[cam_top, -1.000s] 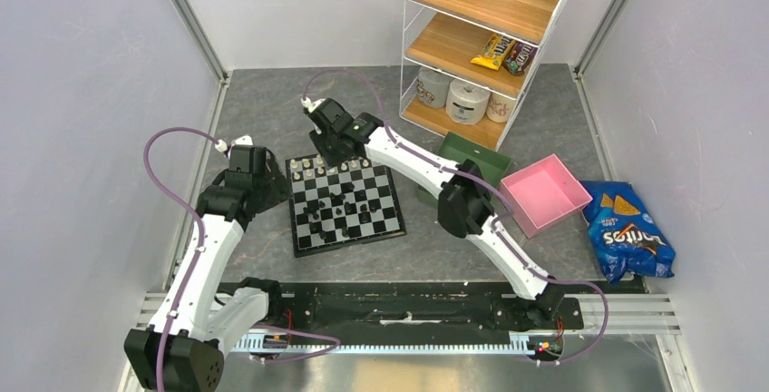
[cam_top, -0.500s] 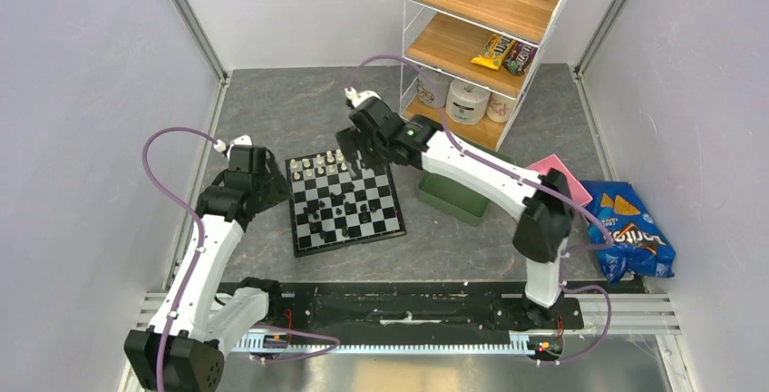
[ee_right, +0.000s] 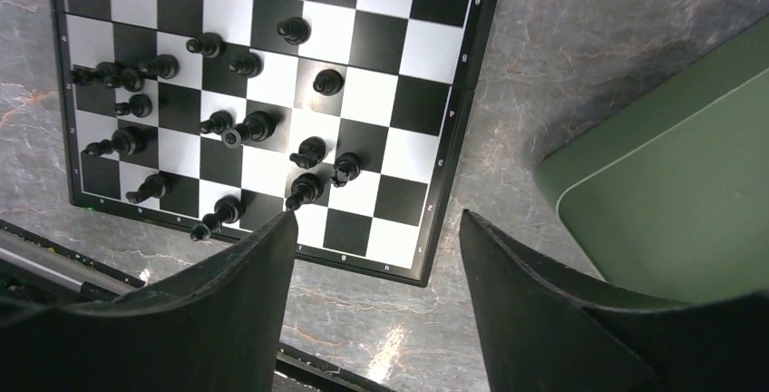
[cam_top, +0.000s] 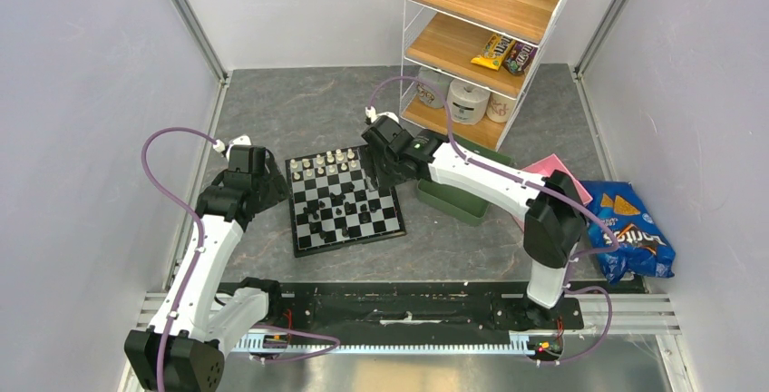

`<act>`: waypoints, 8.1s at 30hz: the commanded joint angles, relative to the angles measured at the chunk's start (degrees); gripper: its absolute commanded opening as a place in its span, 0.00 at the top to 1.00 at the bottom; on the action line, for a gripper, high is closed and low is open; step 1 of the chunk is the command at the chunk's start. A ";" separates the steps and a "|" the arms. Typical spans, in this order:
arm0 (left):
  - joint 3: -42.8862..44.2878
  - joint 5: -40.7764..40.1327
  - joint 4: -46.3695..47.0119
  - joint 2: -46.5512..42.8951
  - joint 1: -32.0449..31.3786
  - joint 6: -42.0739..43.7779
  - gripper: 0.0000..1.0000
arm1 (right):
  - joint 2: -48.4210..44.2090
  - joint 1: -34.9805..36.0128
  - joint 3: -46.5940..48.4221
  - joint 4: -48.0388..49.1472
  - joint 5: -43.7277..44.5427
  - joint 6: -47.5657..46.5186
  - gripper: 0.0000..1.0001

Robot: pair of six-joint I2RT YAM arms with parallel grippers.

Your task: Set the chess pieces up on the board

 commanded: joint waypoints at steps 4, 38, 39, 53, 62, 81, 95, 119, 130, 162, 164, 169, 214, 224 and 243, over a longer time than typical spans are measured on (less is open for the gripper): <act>0.43 -1.06 1.15 -0.18 0.24 0.93 0.24 | 4.38 -0.07 1.89 -1.40 -3.00 0.25 0.37; 0.49 -0.62 1.22 0.00 0.19 0.91 0.24 | 14.58 0.88 5.86 -0.68 -9.34 1.92 0.61; 0.51 -0.58 1.20 -0.01 0.24 0.91 0.24 | 14.73 0.90 5.94 -0.69 -9.18 1.83 0.61; 0.43 -0.31 1.20 0.12 0.19 0.91 0.24 | 14.80 0.90 5.65 -1.02 -8.58 0.93 0.81; 0.47 0.00 1.21 0.52 0.19 1.01 0.24 | 6.94 0.92 -1.51 -1.68 -5.74 1.43 0.86; 0.51 0.28 1.27 0.89 0.22 1.18 0.24 | 3.29 0.99 -9.75 -0.03 -9.73 4.90 0.85; 0.51 0.30 1.16 1.12 0.23 1.24 0.24 | 3.11 1.41 -10.82 0.51 -9.75 5.11 0.71; 0.51 0.26 1.20 0.75 0.24 1.25 0.24 | 18.33 0.95 17.19 -3.70 -7.32 -1.25 0.54; 0.51 -0.01 1.20 0.31 0.24 1.15 0.24 | 24.09 0.03 22.17 -5.83 -5.52 -1.52 0.60; 0.51 0.07 1.22 0.78 0.24 1.16 0.24 | 15.86 -0.85 12.43 -4.22 -2.65 -2.52 0.88; 0.51 0.06 1.16 0.85 0.23 1.18 0.24 | 13.72 -0.90 9.31 -3.65 -2.62 -1.77 0.88; 0.49 0.09 1.16 0.97 0.23 1.17 0.24 | 10.05 -0.94 3.12 -2.21 -3.83 0.07 0.88; -0.54 4.79 1.07 3.10 0.23 -2.61 0.23 | 4.86 -0.94 0.31 -0.17 -5.94 0.00 0.55; -13.04 13.94 13.20 3.53 0.33 -15.17 0.21 | -2.03 -1.74 -0.73 -0.77 -5.16 -0.72 0.51; -28.91 28.58 30.84 -4.68 13.67 -22.63 0.11 | -5.68 -4.71 -4.06 -0.76 -6.50 -1.78 0.50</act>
